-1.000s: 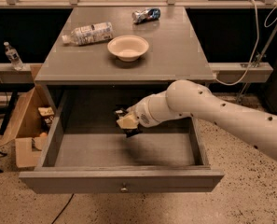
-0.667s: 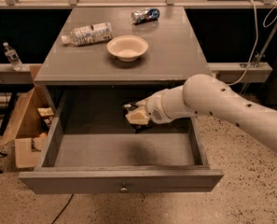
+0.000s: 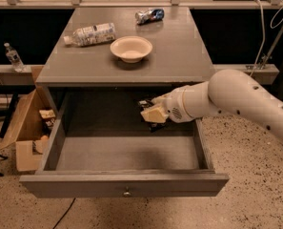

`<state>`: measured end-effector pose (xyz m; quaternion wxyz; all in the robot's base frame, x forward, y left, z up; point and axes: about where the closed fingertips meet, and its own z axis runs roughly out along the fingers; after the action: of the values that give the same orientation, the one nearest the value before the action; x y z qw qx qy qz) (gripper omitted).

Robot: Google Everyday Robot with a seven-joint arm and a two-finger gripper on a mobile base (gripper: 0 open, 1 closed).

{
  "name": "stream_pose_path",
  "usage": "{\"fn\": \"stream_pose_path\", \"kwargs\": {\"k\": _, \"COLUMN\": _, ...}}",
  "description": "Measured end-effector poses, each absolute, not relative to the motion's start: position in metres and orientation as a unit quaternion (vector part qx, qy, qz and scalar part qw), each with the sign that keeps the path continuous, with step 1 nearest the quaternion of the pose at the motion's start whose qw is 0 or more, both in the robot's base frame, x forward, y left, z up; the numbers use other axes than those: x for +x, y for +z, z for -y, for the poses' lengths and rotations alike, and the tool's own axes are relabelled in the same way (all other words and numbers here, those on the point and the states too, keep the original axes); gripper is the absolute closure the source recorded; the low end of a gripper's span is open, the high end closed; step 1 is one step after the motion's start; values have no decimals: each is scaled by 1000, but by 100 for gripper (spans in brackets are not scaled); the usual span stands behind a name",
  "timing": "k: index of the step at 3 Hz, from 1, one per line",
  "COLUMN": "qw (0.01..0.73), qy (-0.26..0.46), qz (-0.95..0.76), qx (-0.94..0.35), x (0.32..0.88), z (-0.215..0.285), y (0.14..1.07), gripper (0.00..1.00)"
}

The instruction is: Pick rxbar chocolate from top drawer and place on counter

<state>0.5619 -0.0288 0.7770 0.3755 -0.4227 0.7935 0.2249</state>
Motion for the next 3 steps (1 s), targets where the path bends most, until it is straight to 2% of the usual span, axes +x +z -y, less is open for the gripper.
{"fn": "stream_pose_path", "kwargs": {"k": 1, "qw": 384, "qy": 202, "qz": -797, "qx": -421, "x": 559, "z": 41, "y": 795, "gripper": 100}}
{"fn": "stream_pose_path", "kwargs": {"k": 3, "qw": 435, "qy": 87, "qz": -801, "qx": -402, "x": 558, "z": 102, "y": 912, "gripper": 100}}
